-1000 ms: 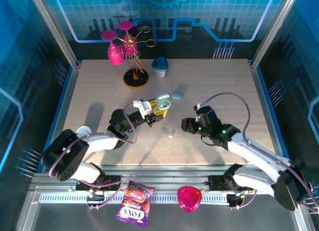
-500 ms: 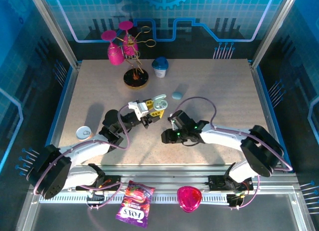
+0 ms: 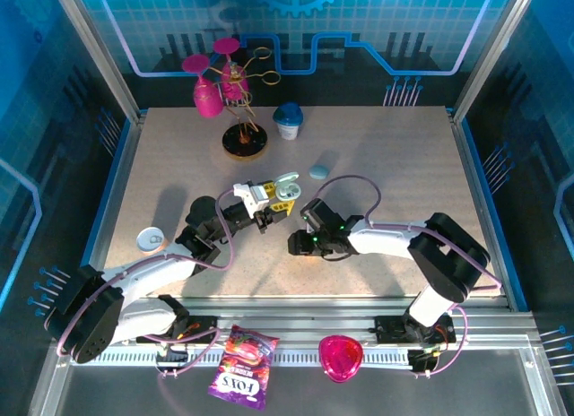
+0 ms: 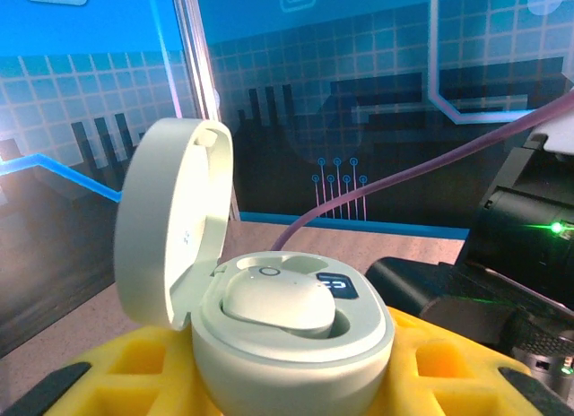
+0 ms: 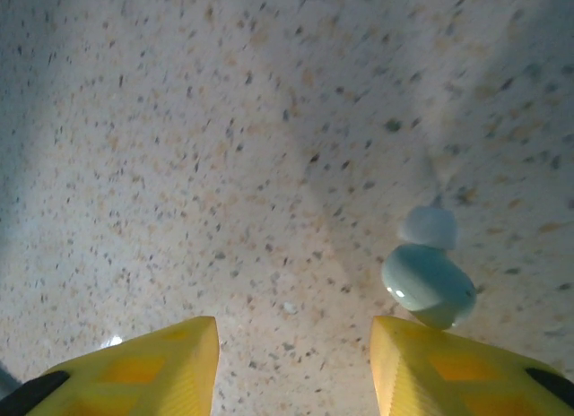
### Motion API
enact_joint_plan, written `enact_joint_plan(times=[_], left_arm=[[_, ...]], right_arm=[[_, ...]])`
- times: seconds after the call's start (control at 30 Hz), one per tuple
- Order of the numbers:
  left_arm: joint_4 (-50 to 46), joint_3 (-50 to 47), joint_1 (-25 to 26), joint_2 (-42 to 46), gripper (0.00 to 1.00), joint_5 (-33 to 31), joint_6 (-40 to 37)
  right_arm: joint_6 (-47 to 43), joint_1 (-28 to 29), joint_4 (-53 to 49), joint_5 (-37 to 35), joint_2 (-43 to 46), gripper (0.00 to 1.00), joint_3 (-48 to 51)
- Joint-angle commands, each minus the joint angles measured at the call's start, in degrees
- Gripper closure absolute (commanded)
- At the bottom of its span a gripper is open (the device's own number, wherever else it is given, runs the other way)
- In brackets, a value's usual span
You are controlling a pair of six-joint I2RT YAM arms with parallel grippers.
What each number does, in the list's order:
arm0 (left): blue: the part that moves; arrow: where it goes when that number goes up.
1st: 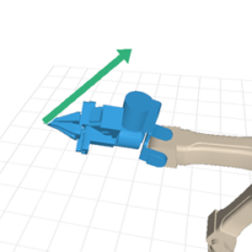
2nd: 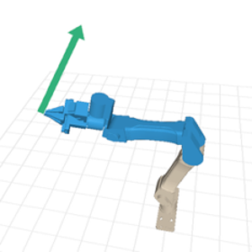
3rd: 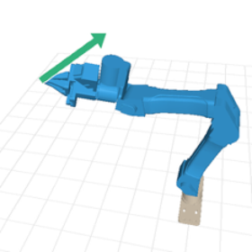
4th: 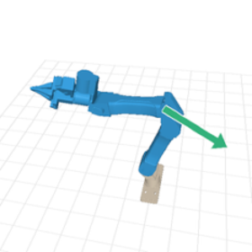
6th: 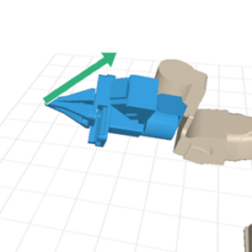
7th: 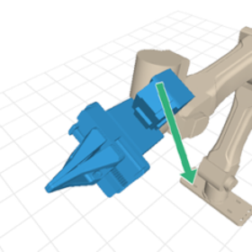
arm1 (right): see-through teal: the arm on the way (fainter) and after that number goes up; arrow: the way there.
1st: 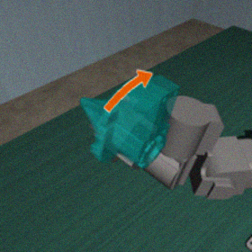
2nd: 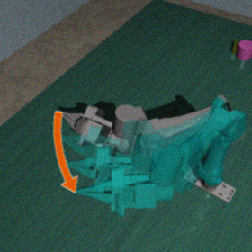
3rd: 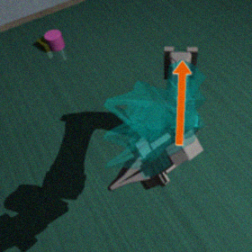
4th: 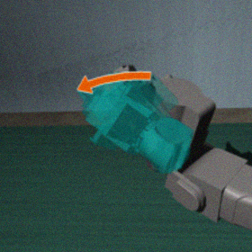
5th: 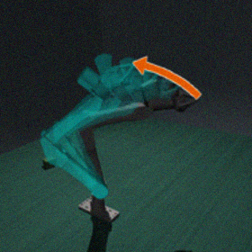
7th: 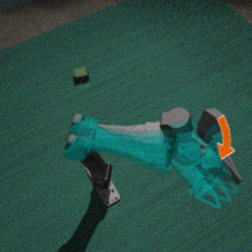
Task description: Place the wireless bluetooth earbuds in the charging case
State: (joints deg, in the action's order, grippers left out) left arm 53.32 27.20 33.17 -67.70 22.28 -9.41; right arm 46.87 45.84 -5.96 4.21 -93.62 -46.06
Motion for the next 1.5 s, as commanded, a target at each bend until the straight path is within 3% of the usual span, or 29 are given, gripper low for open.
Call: enact_joint_plan(times=[0.0,0.43,0.6,0.8,1.2,1.47], left_arm=[[0.7,1.2,0.3,0.6,0.8,-0.6,-0.5],[1.2,1.6,0.4,0.0,0.8,-0.3,0.5],[1.4,1.6,0.4,-0.2,0.8,-0.2,0.5],[2.3,1.7,0.4,-1.2,0.8,0.0,0.8],[1.3,1.6,0.4,-0.4,0.8,-0.1,0.4],[1.1,2.3,0.4,-0.8,0.8,0.1,0.4]], right_arm=[[-0.9,-1.6,-1.0,-3.2,0.2,0.52,-1.6],[-3.5,-4.4,0.8,-5.1,-3.8,0.51,-6.0],[-0.5,-4.8,0.7,-8.4,-2.6,0.51,-4.7],[0.1,-5.7,3.0,-6.2,-4.0,0.53,-4.6],[-7.7,-6.5,5.0,-1.5,-8.2,0.52,-5.9],[-11.9,-6.5,8.8,-0.3,-6.1,0.51,-2.2]])
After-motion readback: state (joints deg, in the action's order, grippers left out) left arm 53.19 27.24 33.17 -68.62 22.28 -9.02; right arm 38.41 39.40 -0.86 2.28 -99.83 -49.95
